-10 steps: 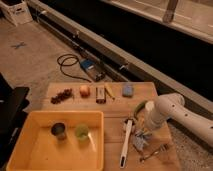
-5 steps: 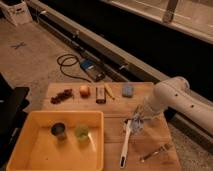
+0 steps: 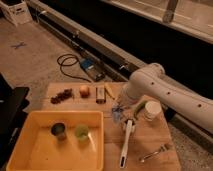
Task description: Place towel in metal cup
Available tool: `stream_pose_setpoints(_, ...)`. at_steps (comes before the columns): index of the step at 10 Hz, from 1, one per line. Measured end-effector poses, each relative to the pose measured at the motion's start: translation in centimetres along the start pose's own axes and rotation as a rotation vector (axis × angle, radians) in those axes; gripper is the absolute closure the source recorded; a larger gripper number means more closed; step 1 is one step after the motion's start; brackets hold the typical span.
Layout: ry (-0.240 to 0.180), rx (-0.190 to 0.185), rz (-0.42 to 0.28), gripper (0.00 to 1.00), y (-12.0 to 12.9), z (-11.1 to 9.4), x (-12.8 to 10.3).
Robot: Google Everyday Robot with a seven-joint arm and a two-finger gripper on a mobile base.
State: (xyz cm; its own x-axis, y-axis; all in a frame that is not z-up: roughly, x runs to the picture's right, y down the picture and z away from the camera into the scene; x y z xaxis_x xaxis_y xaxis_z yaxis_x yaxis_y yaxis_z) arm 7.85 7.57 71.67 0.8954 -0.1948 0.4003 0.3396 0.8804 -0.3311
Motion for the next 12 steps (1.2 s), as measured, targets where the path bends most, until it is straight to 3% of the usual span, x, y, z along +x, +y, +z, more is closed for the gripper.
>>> stream_pose_setpoints(8, -0.005, 0.009, -0.016, 1.0, -0.1, -0.2, 0.0)
stream_pose_setpoints(11, -0.045, 0.034, -0.138, 1.0, -2.0, -1.1, -3.9)
stream_pose_setpoints(12, -0.067, 0.042, -0.186, 1.0, -2.9, -1.1, -6.2)
